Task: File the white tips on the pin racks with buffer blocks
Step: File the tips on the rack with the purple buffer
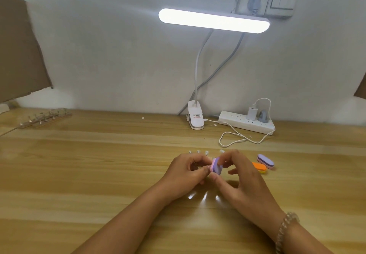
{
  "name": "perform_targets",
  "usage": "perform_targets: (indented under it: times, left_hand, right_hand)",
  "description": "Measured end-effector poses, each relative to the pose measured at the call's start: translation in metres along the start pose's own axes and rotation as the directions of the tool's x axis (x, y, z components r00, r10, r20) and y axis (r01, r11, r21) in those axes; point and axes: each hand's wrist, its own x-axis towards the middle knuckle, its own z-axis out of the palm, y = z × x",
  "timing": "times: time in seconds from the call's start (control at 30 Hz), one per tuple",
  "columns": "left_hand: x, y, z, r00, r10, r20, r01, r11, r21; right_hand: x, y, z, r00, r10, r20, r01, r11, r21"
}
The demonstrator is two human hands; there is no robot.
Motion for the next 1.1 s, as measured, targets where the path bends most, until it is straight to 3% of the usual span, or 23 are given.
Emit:
perform_targets:
  times: [0.13,0.2,0.27,0.47,0.57,0.63,0.8,0.87,0.97,1.1]
  left_hand:
    - [0.001,-0.001,0.001,1.000,0.012,-0.015,-0.012,1.000,-0.018]
    - [0.001,-0.002,0.002,1.000,0.011,0.000,-0.011,1.000,-0.019]
    - [0.000,-0.003,0.002,1.000,0.011,0.015,-0.010,1.000,-0.013]
    - [0.001,-0.004,0.002,1.000,0.012,-0.003,-0.012,1.000,0.023]
    - [0.000,-0.002,0.003,1.000,0.005,-0.005,-0.005,1.000,-0.013]
    - [0.000,-0.002,0.002,1.000,0.003,0.006,-0.003,1.000,-0.004]
    - [0.000,-0.003,0.002,1.000,0.007,-0.003,-0.007,1.000,0.022]
    - [0.000,-0.001,0.002,1.000,0.003,-0.011,-0.003,1.000,-0.019]
    - [-0.001,-0.001,0.001,1.000,-0.009,-0.008,0.009,0.999,-0.047]
    - [0.000,-0.001,0.002,1.000,-0.013,-0.021,0.012,1.000,-0.019]
  right_hand:
    - [0.002,0.005,-0.004,0.993,0.094,-0.069,-0.090,0.995,0.049]
    - [0.002,0.000,-0.004,0.995,0.005,-0.101,-0.001,1.000,0.031]
    - [0.000,-0.005,-0.001,0.997,-0.074,-0.036,0.073,0.997,-0.021]
    - [0.004,0.006,-0.005,0.986,0.169,-0.018,-0.167,0.983,0.080]
    - [0.001,-0.001,-0.005,0.995,0.076,-0.068,-0.070,0.994,0.082]
    - [-0.001,-0.005,-0.001,1.000,-0.002,-0.011,0.002,1.000,0.029]
    - [0.005,0.005,-0.003,0.986,0.166,-0.026,-0.165,0.985,0.053]
    - [0.003,0.004,-0.005,0.992,0.100,-0.082,-0.096,0.994,0.043]
    - [-0.002,-0.004,-0.001,0.999,-0.040,-0.004,0.040,0.999,-0.010]
    - [0.003,0.003,0.000,0.998,0.066,0.000,-0.066,0.998,0.017]
